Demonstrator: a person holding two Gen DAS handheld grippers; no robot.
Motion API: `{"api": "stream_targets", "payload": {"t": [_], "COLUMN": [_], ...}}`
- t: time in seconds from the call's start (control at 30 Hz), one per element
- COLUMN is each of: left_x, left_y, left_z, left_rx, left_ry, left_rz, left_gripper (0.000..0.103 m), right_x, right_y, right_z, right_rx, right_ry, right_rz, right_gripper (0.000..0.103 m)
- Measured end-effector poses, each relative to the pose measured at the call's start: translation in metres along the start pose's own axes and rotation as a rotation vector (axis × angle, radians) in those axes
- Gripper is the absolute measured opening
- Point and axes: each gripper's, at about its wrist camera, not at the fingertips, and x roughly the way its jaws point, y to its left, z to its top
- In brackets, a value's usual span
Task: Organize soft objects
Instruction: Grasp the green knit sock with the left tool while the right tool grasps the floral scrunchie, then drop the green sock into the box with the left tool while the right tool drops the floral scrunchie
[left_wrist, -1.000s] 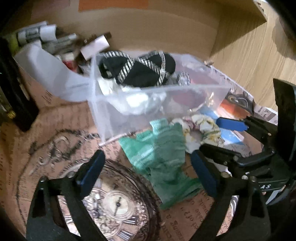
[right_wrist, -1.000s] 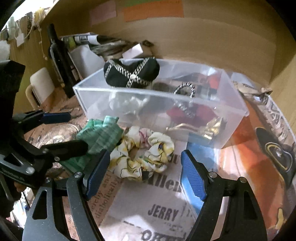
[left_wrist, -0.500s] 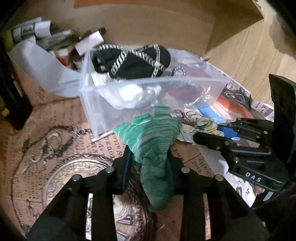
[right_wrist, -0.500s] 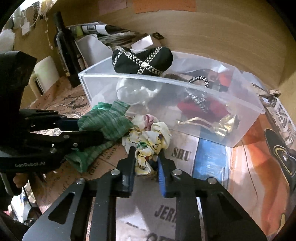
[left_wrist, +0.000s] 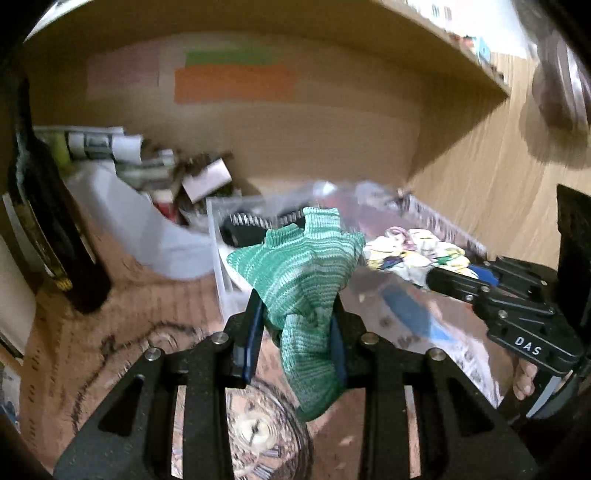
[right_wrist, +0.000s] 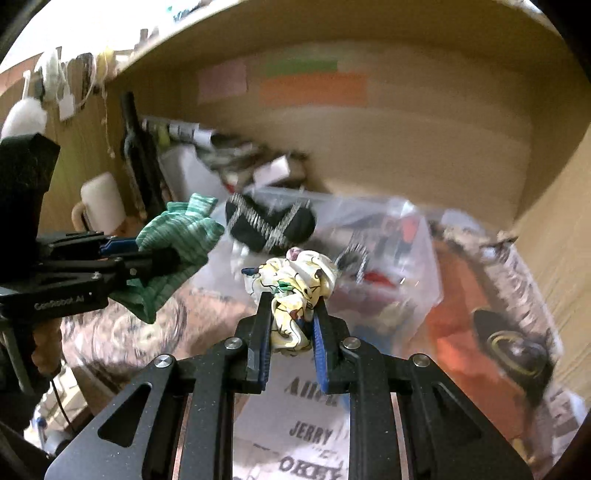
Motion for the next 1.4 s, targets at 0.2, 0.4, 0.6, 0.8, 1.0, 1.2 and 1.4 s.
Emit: {"api": "stream_targets", "payload": {"t": [0.2, 0.4, 0.6, 0.8, 1.0, 1.2, 1.4], "left_x": [-0.003, 0.011, 0.045, 0.085, 0.117, 0.125, 0.121], "left_y": [0.003, 0.0, 0.001, -0.003, 0.0, 0.0, 0.003], "left_z": [0.029, 0.054, 0.068, 0.067, 0.059, 0.058, 0.055], "left_rx": [-0.022, -0.026, -0.045, -0.022, -0.023, -0.022, -0.024], "left_ry": [-0.073, -0.106, -0.057, 0.013, 0.083, 0.102, 0.099], "left_rz": [0.006, 0.024, 0.009, 0.032, 0.028, 0.028, 0.025], "left_gripper": [0.032, 0.032, 0.032, 0.032, 0.032, 0.046, 0.063], "right_x": [-0.012, -0.003, 0.024, 0.058, 0.082, 0.101, 0.092], "right_y": [-0.012, -0.023, -0.031, -0.042, -0.045, -0.046, -0.044], "right_z": [0.022, 0.041, 0.045, 0.037, 0.029, 0.021, 0.022], "right_rx": [0.033, 0.062, 0.077, 0.095, 0.099, 0.09, 0.084], "right_ry": [-0.089, -0.133, -0.096, -0.01, 0.068, 0.145, 0.116], "right_rz": [-0.042, -0.066, -0.082, -0.083, -0.065, -0.08, -0.108], "right_gripper": [0.017, 0.018, 0.018, 0.018, 0.018, 0.022, 0.059]}}
